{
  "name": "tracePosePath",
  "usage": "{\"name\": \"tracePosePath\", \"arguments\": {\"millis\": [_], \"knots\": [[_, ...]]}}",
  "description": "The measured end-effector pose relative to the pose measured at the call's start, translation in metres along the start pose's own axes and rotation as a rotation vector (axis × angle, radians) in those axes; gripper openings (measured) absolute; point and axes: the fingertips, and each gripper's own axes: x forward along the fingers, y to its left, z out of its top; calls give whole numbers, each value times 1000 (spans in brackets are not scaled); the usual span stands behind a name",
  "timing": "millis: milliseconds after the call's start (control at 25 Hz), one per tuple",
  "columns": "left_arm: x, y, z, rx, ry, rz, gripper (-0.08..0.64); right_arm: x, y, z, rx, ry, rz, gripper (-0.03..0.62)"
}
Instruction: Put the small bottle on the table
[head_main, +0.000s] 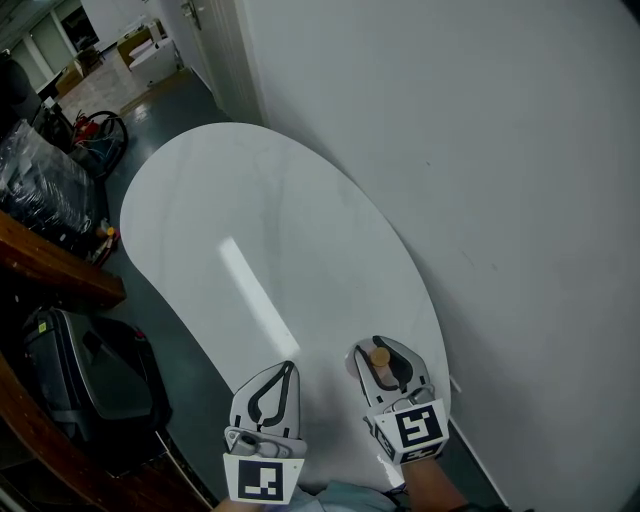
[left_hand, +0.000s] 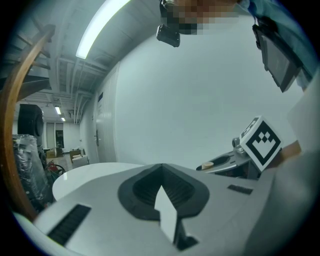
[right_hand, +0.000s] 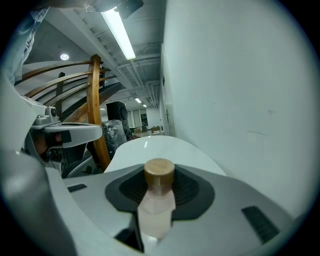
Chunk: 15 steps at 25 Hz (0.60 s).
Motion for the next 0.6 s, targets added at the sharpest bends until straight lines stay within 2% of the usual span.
{"name": "tracePosePath", "arguments": {"millis": [80, 200, 280, 320, 440, 480, 560, 600], "knots": [[3, -2, 0, 64, 5, -31, 0, 2, 0, -3, 11, 10, -2, 117], [5, -1, -5, -30, 20, -8, 0, 3, -2, -4, 2, 4, -3, 117], [7, -3, -6, 31, 31, -38, 0, 3, -5, -11, 18, 28, -11, 117], [8, -3, -7, 22, 37, -39, 0, 3, -5, -14, 32, 43, -14, 117], [7, 1, -18, -217, 56, 46, 0, 5, -6, -22, 49, 60, -17, 117], [7, 1, -19, -223, 59, 49, 0, 6, -6, -23, 52, 63, -18, 117], [8, 1, -19, -162, 60, 25, 0, 7, -7, -26, 59, 68, -23, 117], [8, 2, -20, -177, 62, 31, 0, 7, -7, -27, 63, 71, -26, 117]]}}
